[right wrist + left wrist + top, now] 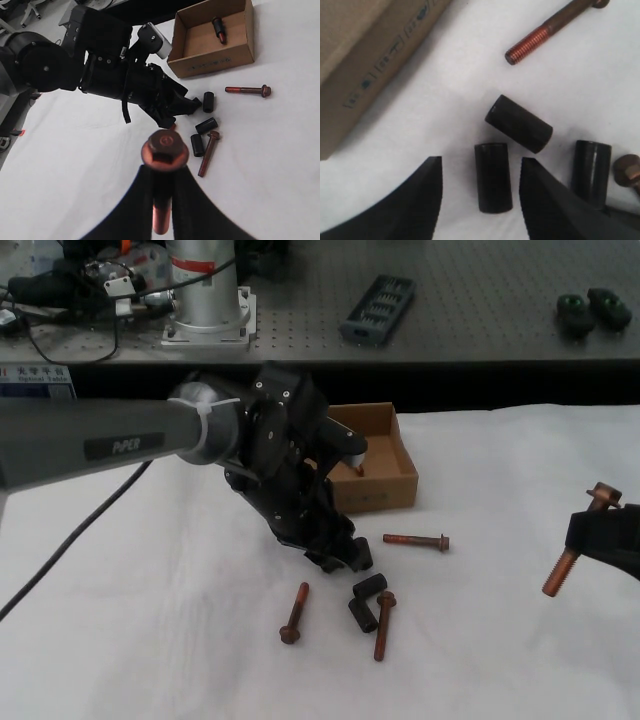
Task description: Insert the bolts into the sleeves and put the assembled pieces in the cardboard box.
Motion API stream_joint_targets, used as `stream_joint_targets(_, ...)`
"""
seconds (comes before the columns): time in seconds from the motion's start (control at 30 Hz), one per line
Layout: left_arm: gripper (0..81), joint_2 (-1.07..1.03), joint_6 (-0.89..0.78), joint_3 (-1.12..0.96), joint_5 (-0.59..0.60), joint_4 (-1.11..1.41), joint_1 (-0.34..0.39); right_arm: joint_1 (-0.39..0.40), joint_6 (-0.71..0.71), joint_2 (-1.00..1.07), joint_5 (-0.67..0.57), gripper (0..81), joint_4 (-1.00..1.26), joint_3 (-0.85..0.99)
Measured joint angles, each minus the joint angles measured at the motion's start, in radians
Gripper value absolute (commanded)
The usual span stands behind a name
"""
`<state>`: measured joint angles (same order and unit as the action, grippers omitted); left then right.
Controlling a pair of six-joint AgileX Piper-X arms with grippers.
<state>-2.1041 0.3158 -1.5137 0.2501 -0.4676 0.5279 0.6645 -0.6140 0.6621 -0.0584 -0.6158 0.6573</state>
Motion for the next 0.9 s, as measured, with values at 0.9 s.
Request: stream_joint_targets(0.9,5.0,-0.016,0.072,-0.003,0.004,-0.041,0.0,0.0,0.0,0.0,-0.003,1.9,0.0,0.0)
